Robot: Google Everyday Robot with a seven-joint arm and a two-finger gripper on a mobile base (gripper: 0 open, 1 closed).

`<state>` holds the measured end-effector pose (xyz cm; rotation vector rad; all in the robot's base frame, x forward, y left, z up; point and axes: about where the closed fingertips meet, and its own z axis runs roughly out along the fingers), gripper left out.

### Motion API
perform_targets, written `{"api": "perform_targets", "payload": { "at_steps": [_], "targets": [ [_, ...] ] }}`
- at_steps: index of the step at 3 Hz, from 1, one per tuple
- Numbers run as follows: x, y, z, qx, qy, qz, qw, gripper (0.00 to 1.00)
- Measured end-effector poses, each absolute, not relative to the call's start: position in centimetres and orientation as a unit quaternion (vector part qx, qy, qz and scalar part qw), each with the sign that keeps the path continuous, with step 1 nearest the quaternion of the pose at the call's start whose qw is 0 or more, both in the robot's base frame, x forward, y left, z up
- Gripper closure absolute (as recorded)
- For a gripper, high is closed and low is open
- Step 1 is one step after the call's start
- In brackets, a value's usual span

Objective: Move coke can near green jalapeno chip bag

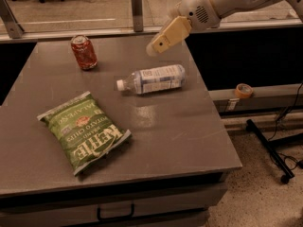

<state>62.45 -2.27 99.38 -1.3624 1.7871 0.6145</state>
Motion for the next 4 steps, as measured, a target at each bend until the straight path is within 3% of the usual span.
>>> {"api": "perform_targets", "payload": {
  "at_steps": [1, 4],
  "targets": [
    [63.0, -1.3, 99.0, -0.525, 0.707, 0.246, 0.405, 0.0],
    [68.6, 10.0, 93.5, -0.521, 0.668, 0.306, 0.435, 0.0]
  ]
}}
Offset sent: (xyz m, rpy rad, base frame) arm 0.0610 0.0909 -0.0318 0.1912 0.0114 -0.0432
